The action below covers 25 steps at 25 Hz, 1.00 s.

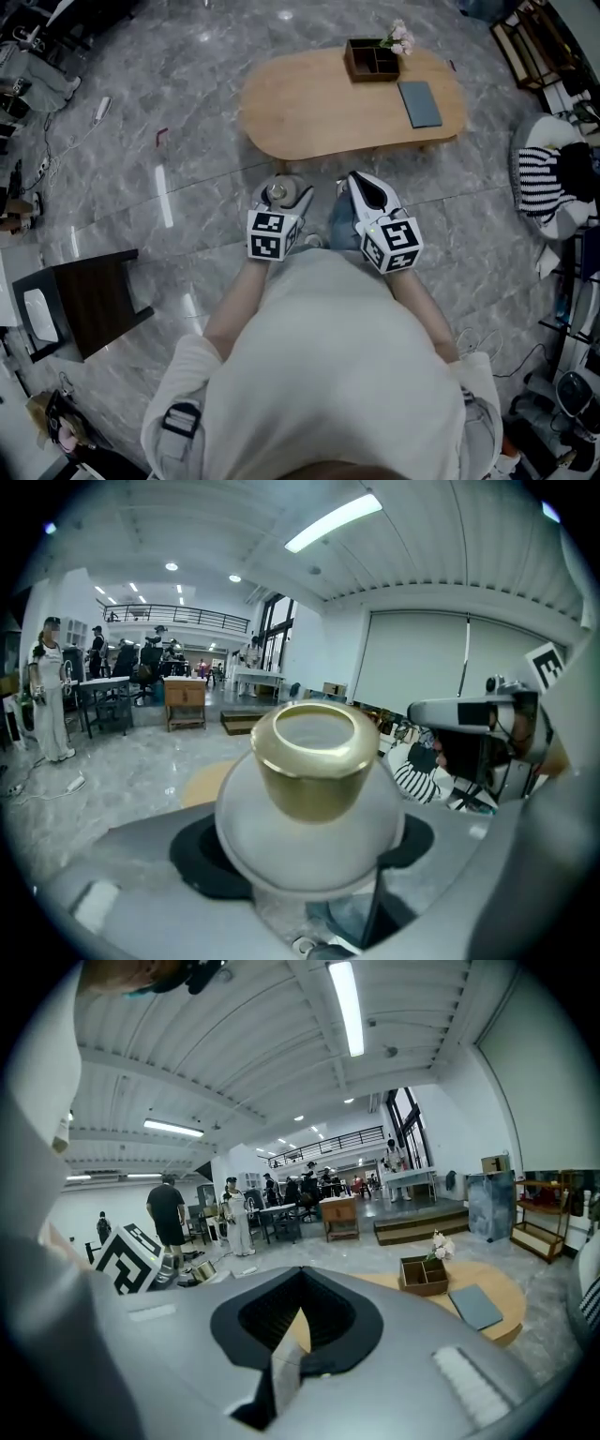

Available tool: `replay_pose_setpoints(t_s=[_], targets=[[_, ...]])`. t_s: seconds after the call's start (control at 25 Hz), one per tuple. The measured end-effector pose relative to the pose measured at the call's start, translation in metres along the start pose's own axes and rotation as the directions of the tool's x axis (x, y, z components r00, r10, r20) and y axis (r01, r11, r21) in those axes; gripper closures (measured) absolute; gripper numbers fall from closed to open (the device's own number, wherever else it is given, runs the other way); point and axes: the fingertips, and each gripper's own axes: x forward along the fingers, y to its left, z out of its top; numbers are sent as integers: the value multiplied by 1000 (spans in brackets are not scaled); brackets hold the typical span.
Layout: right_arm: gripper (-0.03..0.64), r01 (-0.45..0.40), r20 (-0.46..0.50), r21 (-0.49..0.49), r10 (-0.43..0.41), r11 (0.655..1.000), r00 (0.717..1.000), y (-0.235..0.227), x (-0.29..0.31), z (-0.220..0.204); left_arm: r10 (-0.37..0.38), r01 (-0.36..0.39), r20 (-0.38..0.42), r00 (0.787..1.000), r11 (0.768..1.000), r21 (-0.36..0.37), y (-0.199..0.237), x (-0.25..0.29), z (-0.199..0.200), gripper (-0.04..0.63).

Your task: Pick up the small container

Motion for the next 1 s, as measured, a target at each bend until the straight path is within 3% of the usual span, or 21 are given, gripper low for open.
replay_pose_setpoints(t_s=[1.0], targets=[[618, 18, 7, -22, -18, 1000, 1000, 15, -1, 3, 3, -3, 46, 999, 1000, -18, 8, -27, 9, 256]])
